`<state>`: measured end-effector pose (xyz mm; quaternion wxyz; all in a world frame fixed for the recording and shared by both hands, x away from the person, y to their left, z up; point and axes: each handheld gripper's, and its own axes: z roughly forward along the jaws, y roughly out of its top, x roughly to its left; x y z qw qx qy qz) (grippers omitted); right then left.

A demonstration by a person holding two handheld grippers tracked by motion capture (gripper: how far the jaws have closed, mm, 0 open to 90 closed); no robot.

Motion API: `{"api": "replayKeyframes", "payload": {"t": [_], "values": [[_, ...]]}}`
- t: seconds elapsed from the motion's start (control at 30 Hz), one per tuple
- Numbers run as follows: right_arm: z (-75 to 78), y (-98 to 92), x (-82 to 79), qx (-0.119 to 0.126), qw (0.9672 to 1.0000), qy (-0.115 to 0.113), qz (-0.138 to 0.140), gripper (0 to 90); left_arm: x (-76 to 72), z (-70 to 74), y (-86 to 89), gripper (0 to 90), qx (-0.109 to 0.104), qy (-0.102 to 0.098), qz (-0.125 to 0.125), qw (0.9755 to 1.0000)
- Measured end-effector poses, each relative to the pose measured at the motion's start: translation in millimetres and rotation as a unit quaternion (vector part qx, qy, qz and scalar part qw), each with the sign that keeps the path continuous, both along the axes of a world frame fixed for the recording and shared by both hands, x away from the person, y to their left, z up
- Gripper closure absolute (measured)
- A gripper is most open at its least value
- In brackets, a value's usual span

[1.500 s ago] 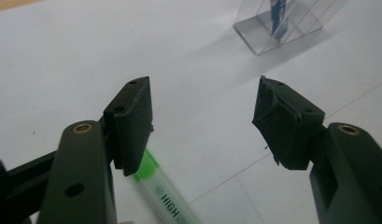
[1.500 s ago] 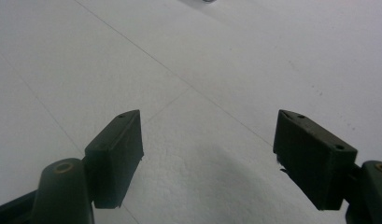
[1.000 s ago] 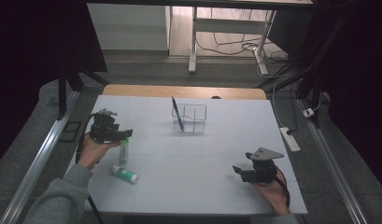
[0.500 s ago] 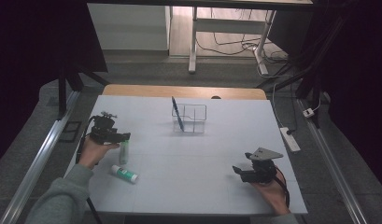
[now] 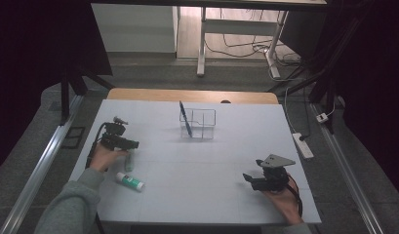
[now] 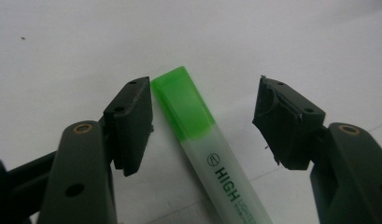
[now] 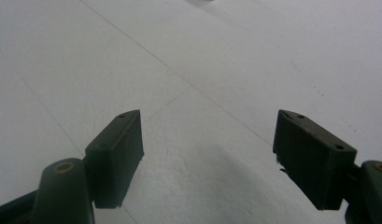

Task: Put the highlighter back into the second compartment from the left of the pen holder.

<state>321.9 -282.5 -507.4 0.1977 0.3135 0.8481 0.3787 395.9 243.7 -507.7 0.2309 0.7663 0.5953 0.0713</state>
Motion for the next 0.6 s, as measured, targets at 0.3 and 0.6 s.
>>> {"api": "replayKeyframes", "payload": {"t": [0.3, 0.6], "values": [[-0.5, 0.8, -0.4, -0.009, 0.9999, -0.004, -0.003, 23.8, 8.7, -11.3, 0.0, 46.0, 0.011, 0.021, 0.022, 0.9995], [-1.0, 1.4, 0.2, -0.011, 0.9999, -0.004, 0.0, 23.9, 9.2, -11.9, -9.6, 54.6, 0.048, 0.015, 0.035, 0.9981]]}}
